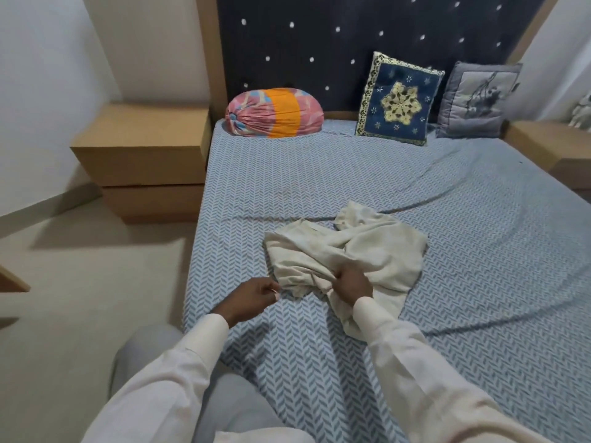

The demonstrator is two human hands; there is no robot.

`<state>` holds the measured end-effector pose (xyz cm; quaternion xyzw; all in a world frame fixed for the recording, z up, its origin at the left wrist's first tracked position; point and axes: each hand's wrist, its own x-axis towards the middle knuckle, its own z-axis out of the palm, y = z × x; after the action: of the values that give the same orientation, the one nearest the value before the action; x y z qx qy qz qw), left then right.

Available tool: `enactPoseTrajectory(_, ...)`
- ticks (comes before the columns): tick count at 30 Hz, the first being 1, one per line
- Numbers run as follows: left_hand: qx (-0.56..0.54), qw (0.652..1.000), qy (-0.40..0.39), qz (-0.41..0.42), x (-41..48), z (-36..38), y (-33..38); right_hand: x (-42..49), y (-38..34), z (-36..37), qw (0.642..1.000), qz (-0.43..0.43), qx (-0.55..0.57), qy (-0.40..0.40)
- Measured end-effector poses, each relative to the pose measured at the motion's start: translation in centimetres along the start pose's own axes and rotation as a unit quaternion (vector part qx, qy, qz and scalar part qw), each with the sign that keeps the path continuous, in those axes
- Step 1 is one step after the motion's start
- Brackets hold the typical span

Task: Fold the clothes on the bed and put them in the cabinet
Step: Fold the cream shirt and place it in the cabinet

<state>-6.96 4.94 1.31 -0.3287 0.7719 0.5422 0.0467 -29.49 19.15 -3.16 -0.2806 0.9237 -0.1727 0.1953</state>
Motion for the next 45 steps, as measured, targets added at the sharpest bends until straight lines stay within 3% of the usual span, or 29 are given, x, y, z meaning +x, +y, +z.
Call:
enactPoseTrajectory(3, 0.06, 0.996, 0.022, 0.062, 0.5, -0.1, 1.1, -0.5, -1.7, -3.9, 0.998, -0.047, 0.026, -0.012)
enactPoseTrajectory(7, 0.053, 0.983, 0.113, 0.133, 1.5, -0.6, 3.9, -2.4, -4.7, -11.5, 0.982, -0.136, 0.125, -0.035)
enactPoseTrajectory(10, 0.09, 0.976, 0.122, 0.157, 2.1, -0.9, 4.8, -5.1, -7.1, -17.7, 0.923, -0.181, 0.306, -0.144)
enactPoseTrajectory(13, 0.149, 0.971, 0.105, 0.158, 2.6, 0.1, 4.7, -7.8, -9.5, -22.2, 0.892, -0.234, 0.321, -0.215)
enactPoseTrajectory(16, 0.179, 0.945, 0.139, 0.236, 2.3, 0.9, 6.4, -10.2, -11.8, -24.1, 0.85, -0.284, 0.347, -0.276)
enactPoseTrajectory(19, 0.096, 0.941, 0.073, 0.317, 0.1, 1.4, 10.5, -11.6, -13.7, -24.4, 0.808, -0.318, 0.394, -0.301)
enactPoseTrajectory(22, 0.003, 0.969, -0.074, 0.235, -0.8, 1.4, 11.3, -11.4, -15.0, -25.2, 0.786, -0.321, 0.42, -0.322)
enactPoseTrajectory(23, -0.027, 0.971, -0.084, 0.223, -0.3, 0.4, 10.7, -11.0, -15.2, -25.9, 0.792, -0.314, 0.415, -0.32)
enactPoseTrajectory(24, -0.043, 0.975, -0.047, 0.213, 0.4, -0.9, 9.9, -10.4, -15.0, -26.6, 0.805, -0.308, 0.401, -0.312)
enactPoseTrajectory(27, 0.013, 0.967, 0.161, 0.195, 1.1, -7.5, 10.7, -8.4, -13.6, -29.7, 0.894, -0.304, 0.266, -0.193)
enactPoseTrajectory(29, 0.059, 0.939, 0.274, 0.2, 0.7, -11.9, 13.1, -6.4, -12.5, -31.9, 0.942, -0.314, 0.118, -0.023)
enactPoseTrajectory(32, 0.244, 0.831, 0.425, 0.264, -0.9, -16.8, 17.4, -3.5, -11.4, -33.5, 0.919, -0.284, -0.015, 0.274)
enactPoseTrajectory(34, 0.313, 0.75, 0.499, 0.3, -1.4, -18.0, 18.4, -3.0, -10.8, -32.6, 0.868, -0.242, -0.046, 0.431)
enactPoseTrajectory(36, 0.338, 0.695, 0.554, 0.308, -1.4, -17.8, 17.5, -3.4, -9.7, -30.4, 0.818, -0.269, -0.033, 0.507)
enactPoseTrajectory(37, 0.344, 0.682, 0.57, 0.303, -1.2, -17.3, 16.3, -3.5, -8.9, -28.9, 0.818, -0.276, -0.025, 0.504)
enactPoseTrajectory(39, 0.342, 0.71, 0.547, 0.281, -0.4, -15.3, 12.0, -3.4, -6.6, -25.0, 0.881, -0.236, -0.046, 0.408)
enactPoseTrajectory(41, 0.311, 0.809, 0.456, 0.201, 0.2, -12.1, 6.6, -3.3, -3.8, -20.2, 0.957, -0.164, -0.102, 0.215)
enactPoseTrajectory(43, 0.278, 0.887, 0.357, 0.092, 0.5, -8.6, 1.5, -4.0, -1.3, -15.2, 0.984, -0.125, -0.121, 0.043)
enactPoseTrajectory(45, 0.271, 0.924, 0.268, 0.032, 0.5, -5.2, -2.1, -5.0, 0.7, -10.9, 0.988, -0.128, -0.08, -0.042)
